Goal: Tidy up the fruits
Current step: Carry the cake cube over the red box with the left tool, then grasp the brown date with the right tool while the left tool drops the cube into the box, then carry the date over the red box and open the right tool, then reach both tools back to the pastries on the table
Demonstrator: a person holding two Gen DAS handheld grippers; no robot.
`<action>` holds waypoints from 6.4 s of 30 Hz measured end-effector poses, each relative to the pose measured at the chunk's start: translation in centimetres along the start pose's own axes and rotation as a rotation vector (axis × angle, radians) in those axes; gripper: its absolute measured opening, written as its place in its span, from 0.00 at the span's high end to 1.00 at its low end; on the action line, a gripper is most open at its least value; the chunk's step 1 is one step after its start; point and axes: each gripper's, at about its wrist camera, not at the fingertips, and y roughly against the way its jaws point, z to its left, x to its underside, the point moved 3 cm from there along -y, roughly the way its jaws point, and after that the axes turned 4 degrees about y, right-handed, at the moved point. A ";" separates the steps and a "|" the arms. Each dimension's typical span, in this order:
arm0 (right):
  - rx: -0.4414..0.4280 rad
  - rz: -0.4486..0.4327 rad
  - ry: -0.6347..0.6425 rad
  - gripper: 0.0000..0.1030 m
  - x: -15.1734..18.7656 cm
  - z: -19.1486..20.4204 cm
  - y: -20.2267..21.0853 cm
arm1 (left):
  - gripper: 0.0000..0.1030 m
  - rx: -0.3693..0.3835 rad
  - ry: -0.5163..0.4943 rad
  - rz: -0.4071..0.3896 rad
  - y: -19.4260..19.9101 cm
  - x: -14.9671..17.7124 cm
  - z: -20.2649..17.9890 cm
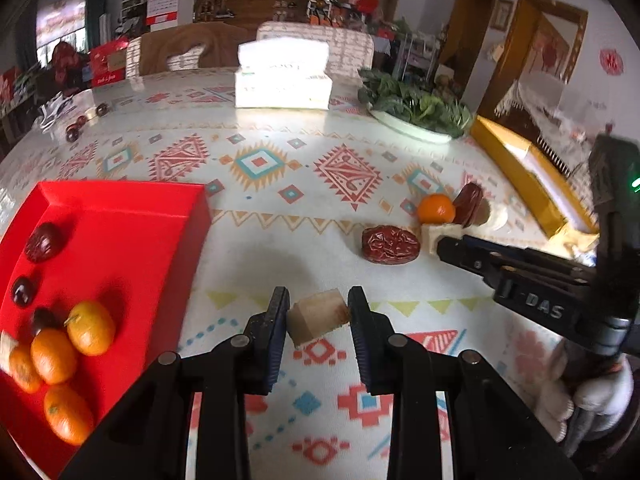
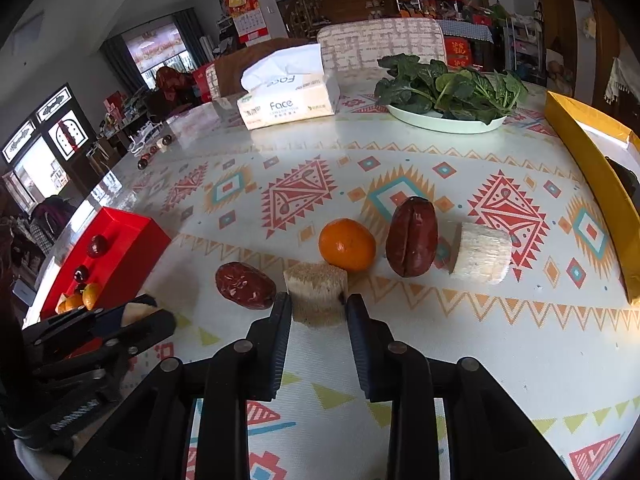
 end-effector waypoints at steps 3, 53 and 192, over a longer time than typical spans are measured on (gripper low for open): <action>-0.017 -0.019 0.004 0.70 0.0 0.3 0.5 | 0.71 0.014 0.033 -0.031 2.1 0.2 0.9; 0.015 0.009 0.100 0.70 -2.5 8.5 -1.3 | 0.71 0.006 0.323 -0.161 10.5 3.9 15.9; 0.132 -0.088 -0.171 0.66 -4.0 -7.6 1.4 | 0.25 0.097 0.150 -0.065 9.3 2.5 2.1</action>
